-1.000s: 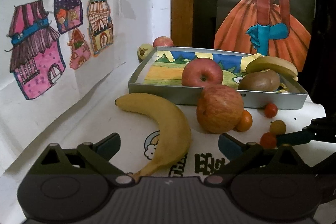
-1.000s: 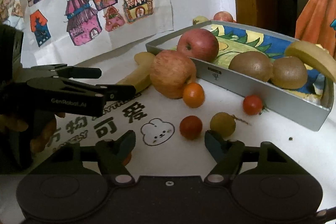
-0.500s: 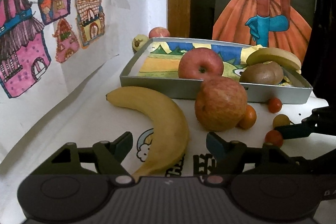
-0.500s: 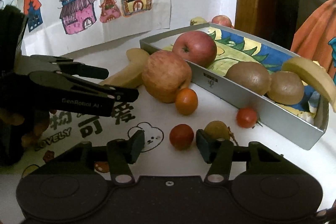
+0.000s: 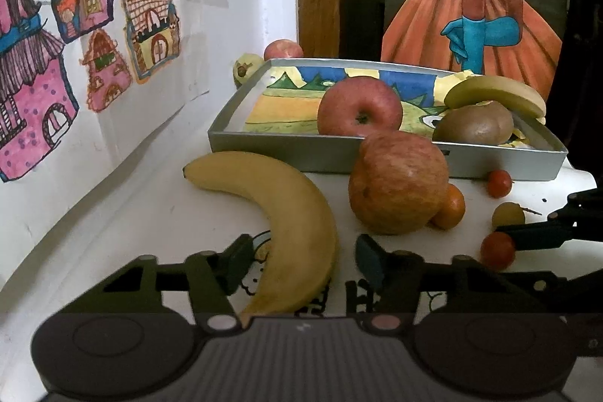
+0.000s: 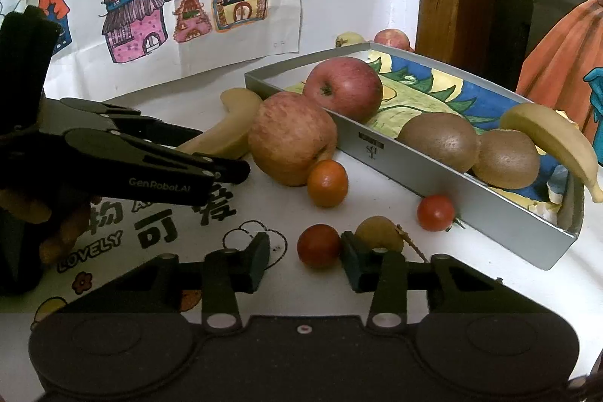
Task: Organize fruits
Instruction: 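Move the left tool to a yellow banana while the right tool approaches a small red tomato, then close the left tool on the banana while the right tool grips the red tomato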
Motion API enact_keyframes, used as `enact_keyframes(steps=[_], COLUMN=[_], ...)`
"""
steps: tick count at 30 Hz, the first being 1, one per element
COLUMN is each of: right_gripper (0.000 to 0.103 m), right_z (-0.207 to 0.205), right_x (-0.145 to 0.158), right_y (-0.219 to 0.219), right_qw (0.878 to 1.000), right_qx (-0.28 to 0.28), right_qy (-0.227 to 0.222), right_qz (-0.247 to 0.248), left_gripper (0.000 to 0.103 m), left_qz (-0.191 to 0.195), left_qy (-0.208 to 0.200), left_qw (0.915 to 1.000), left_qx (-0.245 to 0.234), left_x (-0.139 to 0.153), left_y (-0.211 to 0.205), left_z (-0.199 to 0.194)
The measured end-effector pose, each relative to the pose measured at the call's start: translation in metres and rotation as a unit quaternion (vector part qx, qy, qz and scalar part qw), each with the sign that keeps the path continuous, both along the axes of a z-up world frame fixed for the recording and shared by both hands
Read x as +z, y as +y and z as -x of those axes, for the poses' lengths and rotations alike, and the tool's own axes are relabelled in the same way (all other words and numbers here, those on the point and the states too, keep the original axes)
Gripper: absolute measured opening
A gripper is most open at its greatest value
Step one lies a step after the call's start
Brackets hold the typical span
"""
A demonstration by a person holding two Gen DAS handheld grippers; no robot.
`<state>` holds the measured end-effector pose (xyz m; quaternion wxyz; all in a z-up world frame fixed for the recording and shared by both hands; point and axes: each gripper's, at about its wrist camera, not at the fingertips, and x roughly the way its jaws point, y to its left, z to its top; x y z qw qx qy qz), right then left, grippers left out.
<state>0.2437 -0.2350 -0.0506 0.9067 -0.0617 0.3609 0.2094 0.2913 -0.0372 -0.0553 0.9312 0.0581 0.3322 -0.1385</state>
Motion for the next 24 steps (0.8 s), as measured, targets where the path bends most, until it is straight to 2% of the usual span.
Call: enact_keyframes(steps=[6, 14, 24], right_gripper=[0.035, 0.026, 0.025], right_z=[0.001, 0.002, 0.003], right_x=[0.000, 0.001, 0.002], right_y=[0.000, 0.004, 0.004], right_qw=[1.000, 1.000, 1.000], right_qx=[-0.001, 0.003, 0.003], right_qy=[-0.002, -0.005, -0.005], right_qz=[0.002, 0.005, 0.006], left_gripper=[0.041, 0.040, 0.041], left_qz=[-0.004, 0.010, 0.007], left_qy=[-0.004, 0.004, 0.010], left_qw=[1.0000, 0.9999, 0.9999], left_qx=[0.005, 0.000, -0.006], left_x=[0.001, 0.003, 0.005], left_y=[0.000, 0.002, -0.003], left_z=[0.002, 0.009, 0.021])
